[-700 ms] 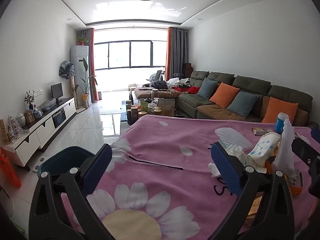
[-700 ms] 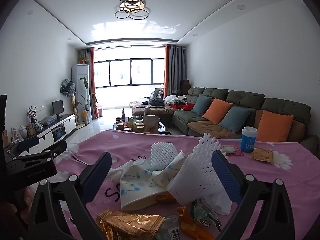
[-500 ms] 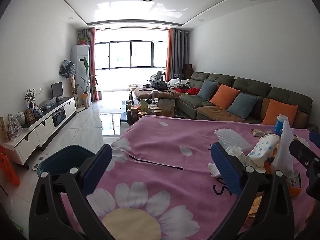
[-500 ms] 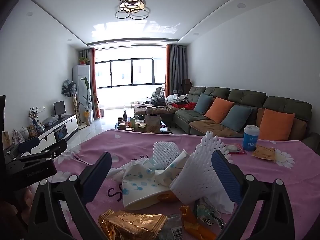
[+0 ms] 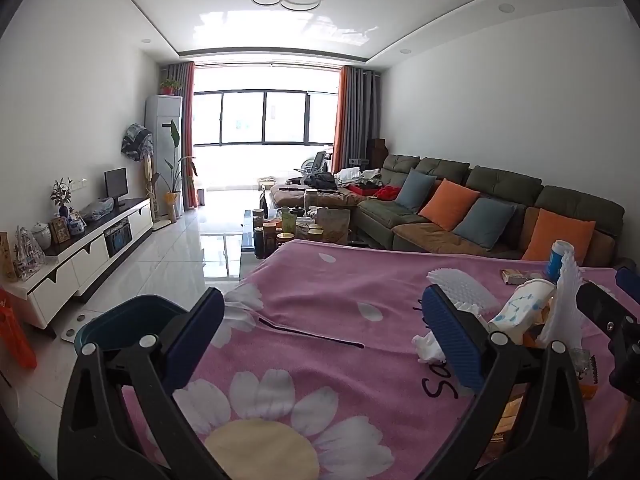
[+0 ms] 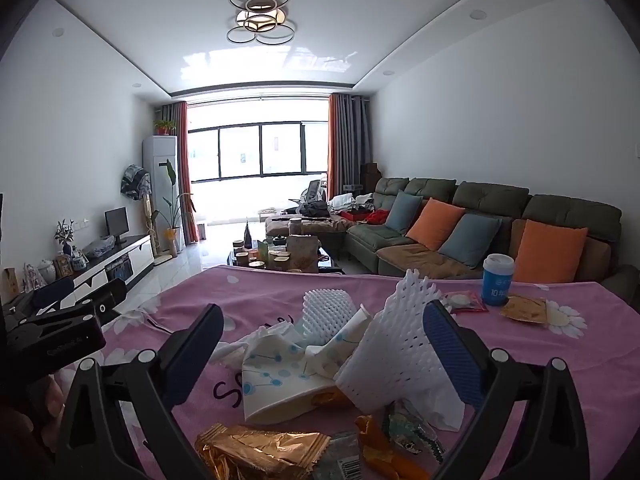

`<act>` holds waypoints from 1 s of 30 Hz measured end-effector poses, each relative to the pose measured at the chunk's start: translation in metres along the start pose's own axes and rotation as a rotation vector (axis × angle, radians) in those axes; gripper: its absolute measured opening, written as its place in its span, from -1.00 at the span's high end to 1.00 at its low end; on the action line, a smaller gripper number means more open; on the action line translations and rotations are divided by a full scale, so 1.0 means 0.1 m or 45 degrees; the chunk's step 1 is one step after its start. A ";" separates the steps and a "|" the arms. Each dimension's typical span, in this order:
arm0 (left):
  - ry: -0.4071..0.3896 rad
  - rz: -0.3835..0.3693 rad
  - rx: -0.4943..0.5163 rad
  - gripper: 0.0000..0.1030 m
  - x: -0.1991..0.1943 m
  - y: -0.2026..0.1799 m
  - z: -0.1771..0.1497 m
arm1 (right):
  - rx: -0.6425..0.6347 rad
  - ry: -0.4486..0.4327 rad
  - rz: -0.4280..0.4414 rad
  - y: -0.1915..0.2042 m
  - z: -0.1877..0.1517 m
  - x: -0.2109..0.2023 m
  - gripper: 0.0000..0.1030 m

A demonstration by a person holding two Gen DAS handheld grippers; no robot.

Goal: Collect trash

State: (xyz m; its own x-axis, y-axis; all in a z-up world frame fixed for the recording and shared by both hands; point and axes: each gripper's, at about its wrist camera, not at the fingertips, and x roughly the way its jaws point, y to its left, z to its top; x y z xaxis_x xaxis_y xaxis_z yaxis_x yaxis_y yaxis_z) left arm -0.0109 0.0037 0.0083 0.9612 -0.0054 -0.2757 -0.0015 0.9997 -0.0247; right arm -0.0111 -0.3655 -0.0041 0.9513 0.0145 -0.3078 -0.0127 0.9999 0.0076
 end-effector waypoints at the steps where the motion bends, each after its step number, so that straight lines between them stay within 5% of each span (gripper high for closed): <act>1: -0.004 -0.001 -0.001 -0.89 -0.02 0.00 0.00 | 0.000 -0.001 0.000 0.01 0.00 0.00 -0.87; 30: -0.061 -0.005 0.003 -0.89 -0.08 -0.02 -0.04 | -0.005 -0.013 -0.013 -0.06 0.02 -0.02 -0.87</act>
State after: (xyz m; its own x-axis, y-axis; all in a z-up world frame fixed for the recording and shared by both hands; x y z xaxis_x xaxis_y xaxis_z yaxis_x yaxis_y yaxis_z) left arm -0.0201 0.0017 0.0068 0.9733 -0.0084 -0.2296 0.0031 0.9997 -0.0234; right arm -0.0127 -0.3713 -0.0017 0.9546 0.0040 -0.2978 -0.0039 1.0000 0.0009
